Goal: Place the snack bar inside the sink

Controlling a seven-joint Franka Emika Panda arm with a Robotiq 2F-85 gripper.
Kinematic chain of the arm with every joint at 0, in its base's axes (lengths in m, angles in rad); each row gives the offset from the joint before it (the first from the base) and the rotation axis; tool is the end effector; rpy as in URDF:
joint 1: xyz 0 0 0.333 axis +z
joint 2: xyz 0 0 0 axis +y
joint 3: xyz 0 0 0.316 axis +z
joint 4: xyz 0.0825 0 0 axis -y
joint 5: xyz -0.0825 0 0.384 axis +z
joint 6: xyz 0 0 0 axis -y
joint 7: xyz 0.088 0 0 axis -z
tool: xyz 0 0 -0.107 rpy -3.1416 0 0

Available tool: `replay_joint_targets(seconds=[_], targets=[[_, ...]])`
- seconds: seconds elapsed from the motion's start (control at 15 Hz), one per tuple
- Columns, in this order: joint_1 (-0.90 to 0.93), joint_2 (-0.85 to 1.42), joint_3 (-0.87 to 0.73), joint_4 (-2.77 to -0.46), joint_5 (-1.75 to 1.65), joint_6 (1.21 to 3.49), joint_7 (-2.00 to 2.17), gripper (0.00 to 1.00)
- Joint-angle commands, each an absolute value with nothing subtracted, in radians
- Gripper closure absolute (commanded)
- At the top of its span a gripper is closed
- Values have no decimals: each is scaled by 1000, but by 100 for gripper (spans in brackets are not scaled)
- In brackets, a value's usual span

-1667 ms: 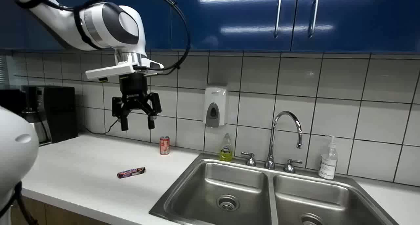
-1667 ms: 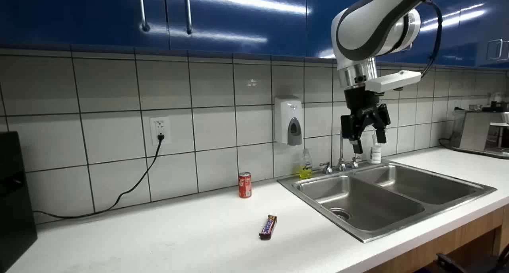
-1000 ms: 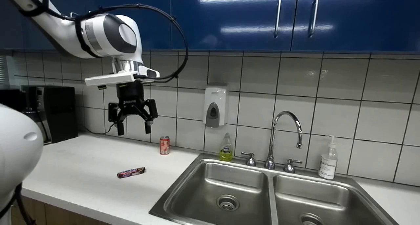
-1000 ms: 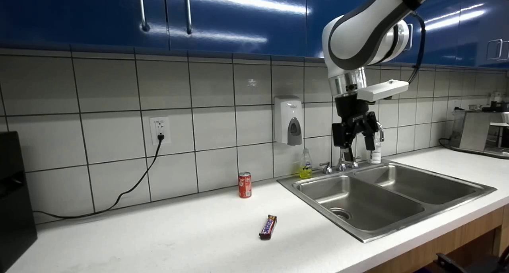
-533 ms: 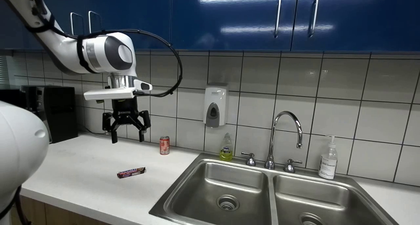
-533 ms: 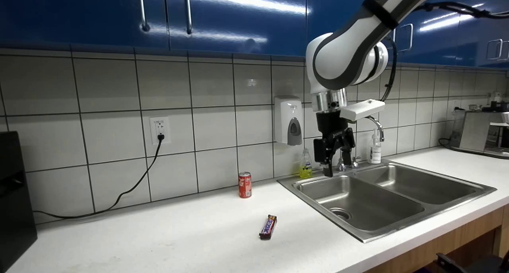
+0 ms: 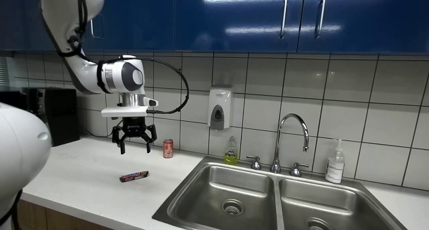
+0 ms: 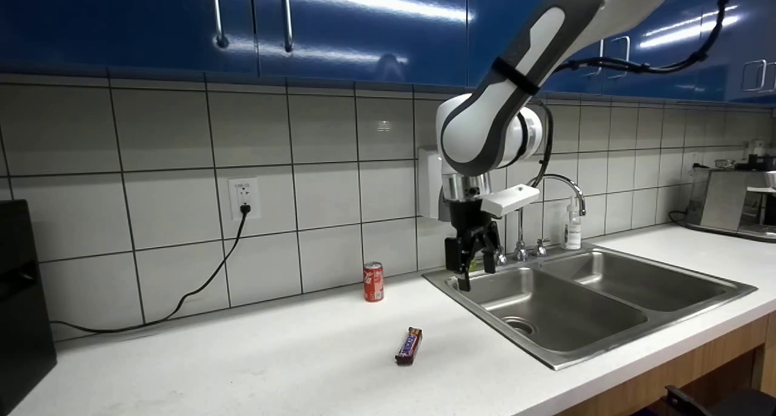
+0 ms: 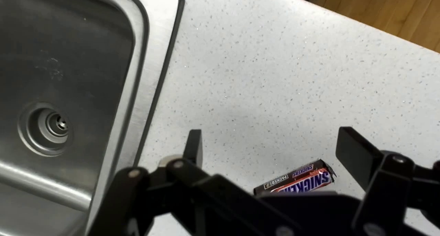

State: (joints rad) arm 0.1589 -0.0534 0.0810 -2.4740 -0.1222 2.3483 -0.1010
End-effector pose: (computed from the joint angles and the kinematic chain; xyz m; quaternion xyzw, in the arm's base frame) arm 0.4483 0.1077 0.3059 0.9754 0.2128 -0.0331 0.0465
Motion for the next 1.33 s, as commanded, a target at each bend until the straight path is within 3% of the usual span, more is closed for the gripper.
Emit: replay_joint_targets(seconds=[0.0, 1.27], targets=[[160, 84, 111, -2369, -98, 2361, -159, 0], [175, 432, 189, -2116, -76, 2400, -156, 0]])
